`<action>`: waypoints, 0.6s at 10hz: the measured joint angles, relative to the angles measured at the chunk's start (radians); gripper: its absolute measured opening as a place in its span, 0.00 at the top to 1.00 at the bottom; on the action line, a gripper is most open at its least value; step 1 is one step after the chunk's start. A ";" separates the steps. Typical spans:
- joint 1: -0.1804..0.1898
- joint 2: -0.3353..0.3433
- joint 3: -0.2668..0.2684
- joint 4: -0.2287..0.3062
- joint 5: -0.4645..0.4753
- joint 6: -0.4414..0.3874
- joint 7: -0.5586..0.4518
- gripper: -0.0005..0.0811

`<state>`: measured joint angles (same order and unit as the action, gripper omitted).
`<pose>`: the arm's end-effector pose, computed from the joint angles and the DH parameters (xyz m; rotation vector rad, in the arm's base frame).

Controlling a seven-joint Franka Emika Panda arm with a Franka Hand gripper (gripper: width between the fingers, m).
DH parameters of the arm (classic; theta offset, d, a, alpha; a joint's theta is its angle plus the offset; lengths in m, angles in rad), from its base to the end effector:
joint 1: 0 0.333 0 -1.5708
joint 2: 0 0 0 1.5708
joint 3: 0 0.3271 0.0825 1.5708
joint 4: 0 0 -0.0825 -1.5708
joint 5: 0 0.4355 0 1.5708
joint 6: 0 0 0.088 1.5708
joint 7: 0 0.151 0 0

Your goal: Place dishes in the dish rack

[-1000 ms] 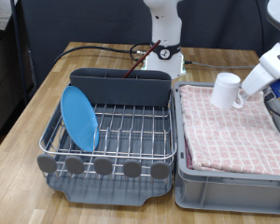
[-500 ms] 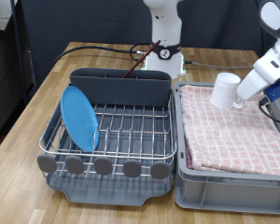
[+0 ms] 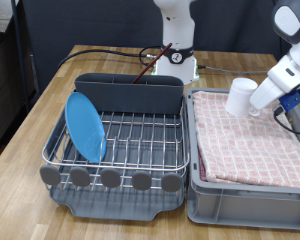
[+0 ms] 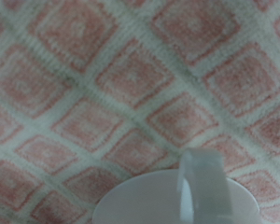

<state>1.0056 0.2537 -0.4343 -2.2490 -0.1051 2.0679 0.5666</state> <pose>0.4392 0.2575 0.1682 2.7384 0.0883 -0.3455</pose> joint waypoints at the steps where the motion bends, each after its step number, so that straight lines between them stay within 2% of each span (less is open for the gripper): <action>1: 0.000 0.000 -0.001 -0.003 -0.008 0.000 0.000 0.01; 2: 0.000 0.000 -0.001 -0.006 -0.015 0.000 0.001 0.10; 3: 0.000 0.000 -0.001 -0.009 -0.015 0.000 0.001 0.32; 4: 0.000 0.000 -0.001 -0.011 -0.015 0.000 0.001 0.32; 5: 0.000 0.000 -0.002 -0.012 -0.015 0.000 0.001 0.54; 6: 0.000 0.000 -0.003 -0.013 -0.015 0.000 0.001 0.54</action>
<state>1.0054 0.2536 -0.4370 -2.2620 -0.1205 2.0680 0.5672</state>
